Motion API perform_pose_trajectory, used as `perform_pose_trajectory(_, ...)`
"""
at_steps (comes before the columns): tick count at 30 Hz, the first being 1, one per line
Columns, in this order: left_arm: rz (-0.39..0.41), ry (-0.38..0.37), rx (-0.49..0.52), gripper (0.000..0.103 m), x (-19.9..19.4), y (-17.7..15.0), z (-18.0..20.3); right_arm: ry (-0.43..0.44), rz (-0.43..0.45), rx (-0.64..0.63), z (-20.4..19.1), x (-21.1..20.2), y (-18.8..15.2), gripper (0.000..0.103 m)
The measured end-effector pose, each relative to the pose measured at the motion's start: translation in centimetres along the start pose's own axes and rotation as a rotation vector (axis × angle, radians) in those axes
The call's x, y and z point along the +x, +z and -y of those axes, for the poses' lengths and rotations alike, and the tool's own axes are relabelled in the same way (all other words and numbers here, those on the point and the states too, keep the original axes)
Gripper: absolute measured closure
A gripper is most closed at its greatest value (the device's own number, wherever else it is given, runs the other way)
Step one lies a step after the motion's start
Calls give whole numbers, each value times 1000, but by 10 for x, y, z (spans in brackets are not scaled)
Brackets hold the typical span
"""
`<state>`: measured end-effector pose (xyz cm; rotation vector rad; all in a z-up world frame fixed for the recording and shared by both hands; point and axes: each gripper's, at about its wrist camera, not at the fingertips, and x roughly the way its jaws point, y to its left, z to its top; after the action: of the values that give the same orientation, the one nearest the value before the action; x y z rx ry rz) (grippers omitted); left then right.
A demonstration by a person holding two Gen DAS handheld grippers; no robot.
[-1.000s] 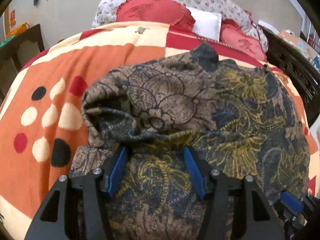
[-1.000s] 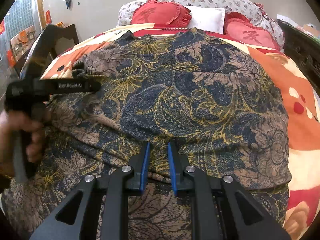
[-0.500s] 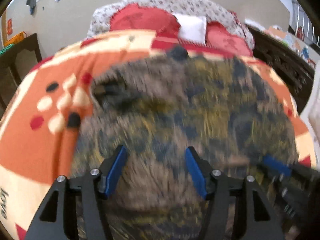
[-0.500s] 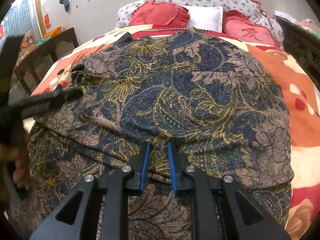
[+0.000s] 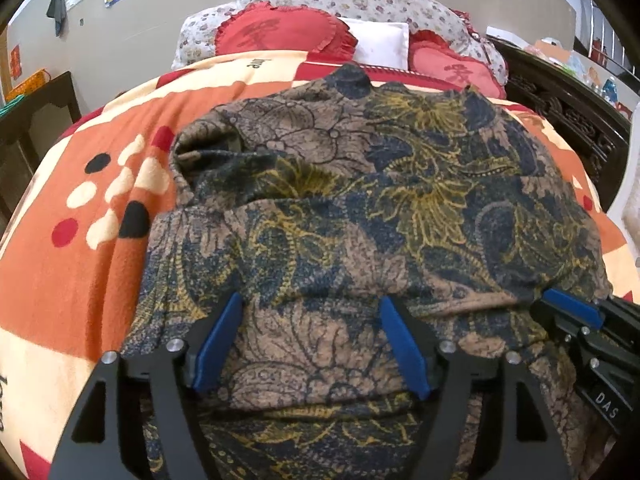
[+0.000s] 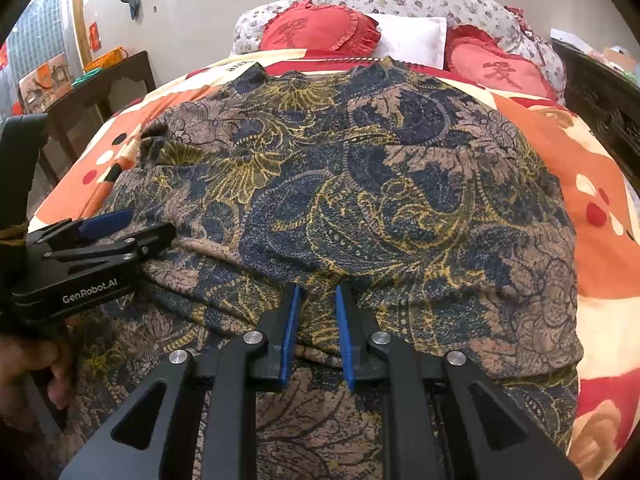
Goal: Fold small clothes
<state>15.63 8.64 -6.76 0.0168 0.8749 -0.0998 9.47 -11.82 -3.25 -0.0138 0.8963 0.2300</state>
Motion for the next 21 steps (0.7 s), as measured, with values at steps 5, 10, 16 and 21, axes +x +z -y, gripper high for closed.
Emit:
perform_pose_trajectory(5, -33, -82, 36, 0, 5, 4, 5, -1, 0, -1, -1, 0, 0, 83)
perform_pose_trajectory(10, -43, -43, 62, 0, 9, 4, 11, 8, 4, 12, 1, 0, 0, 83)
perform_pose_trajectory(16, -74, -37, 95, 2, 6, 6, 15, 30, -41, 30, 4, -1, 5, 83)
perform_pose_trajectory(21, -95, -113, 110, 7, -53, -3, -14, -27, -76, 53, 10, -45, 2, 83)
